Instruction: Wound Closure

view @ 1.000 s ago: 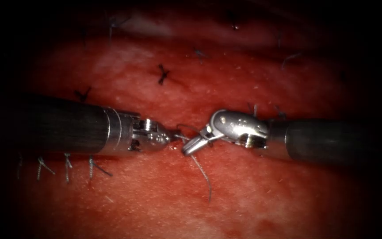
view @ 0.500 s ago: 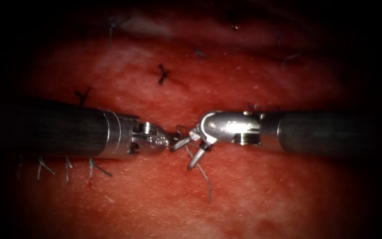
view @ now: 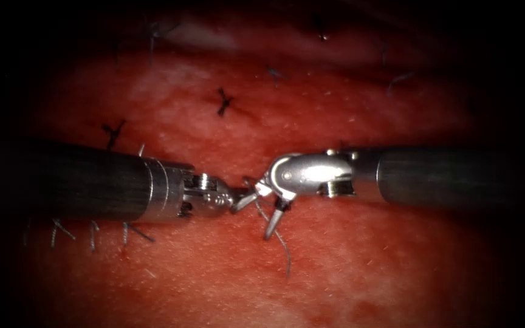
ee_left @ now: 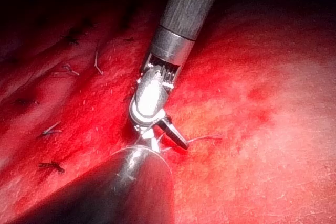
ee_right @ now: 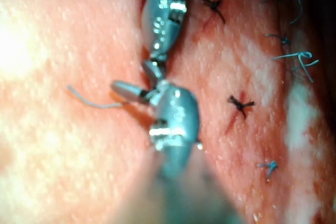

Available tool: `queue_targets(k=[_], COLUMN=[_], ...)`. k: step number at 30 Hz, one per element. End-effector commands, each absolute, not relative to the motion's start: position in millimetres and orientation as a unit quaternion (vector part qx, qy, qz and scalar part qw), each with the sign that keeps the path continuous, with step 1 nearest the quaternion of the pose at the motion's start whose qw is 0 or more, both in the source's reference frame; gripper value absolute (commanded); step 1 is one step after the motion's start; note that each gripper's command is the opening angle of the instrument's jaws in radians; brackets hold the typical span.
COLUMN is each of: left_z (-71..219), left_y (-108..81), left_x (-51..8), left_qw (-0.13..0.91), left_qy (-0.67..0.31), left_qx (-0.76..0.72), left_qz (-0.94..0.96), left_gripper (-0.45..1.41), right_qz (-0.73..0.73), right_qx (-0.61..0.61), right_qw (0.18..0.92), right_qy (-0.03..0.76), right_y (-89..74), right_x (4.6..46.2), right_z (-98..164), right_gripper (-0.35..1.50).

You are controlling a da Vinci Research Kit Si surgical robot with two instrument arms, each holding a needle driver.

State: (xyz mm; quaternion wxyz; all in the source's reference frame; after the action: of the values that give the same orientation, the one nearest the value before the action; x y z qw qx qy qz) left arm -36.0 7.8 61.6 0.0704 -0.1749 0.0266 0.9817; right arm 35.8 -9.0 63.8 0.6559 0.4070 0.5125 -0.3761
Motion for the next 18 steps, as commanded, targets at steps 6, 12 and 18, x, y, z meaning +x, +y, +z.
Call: queue_targets(k=[6,12,18], left_z=[62.2,62.2,62.2], left_y=[7.8,7.8,7.8], left_x=[-36.7,-36.7,-36.9], left_qw=[0.070,0.069,0.070], left_qy=[0.027,0.024,0.024], left_qx=[-0.176,-0.175,-0.175], left_qz=[0.982,0.982,0.982], left_gripper=[-0.45,-0.45,-0.45], right_qz=[-0.430,-0.458,-0.473], right_qx=[0.417,0.432,0.447], right_qw=[0.647,0.645,0.647], right_qy=[0.472,0.433,0.398], right_y=[-9.3,-9.9,-9.4], right_x=[36.8,36.8,36.7], right_z=[64.1,64.5,64.7], right_gripper=[1.23,1.23,1.20])
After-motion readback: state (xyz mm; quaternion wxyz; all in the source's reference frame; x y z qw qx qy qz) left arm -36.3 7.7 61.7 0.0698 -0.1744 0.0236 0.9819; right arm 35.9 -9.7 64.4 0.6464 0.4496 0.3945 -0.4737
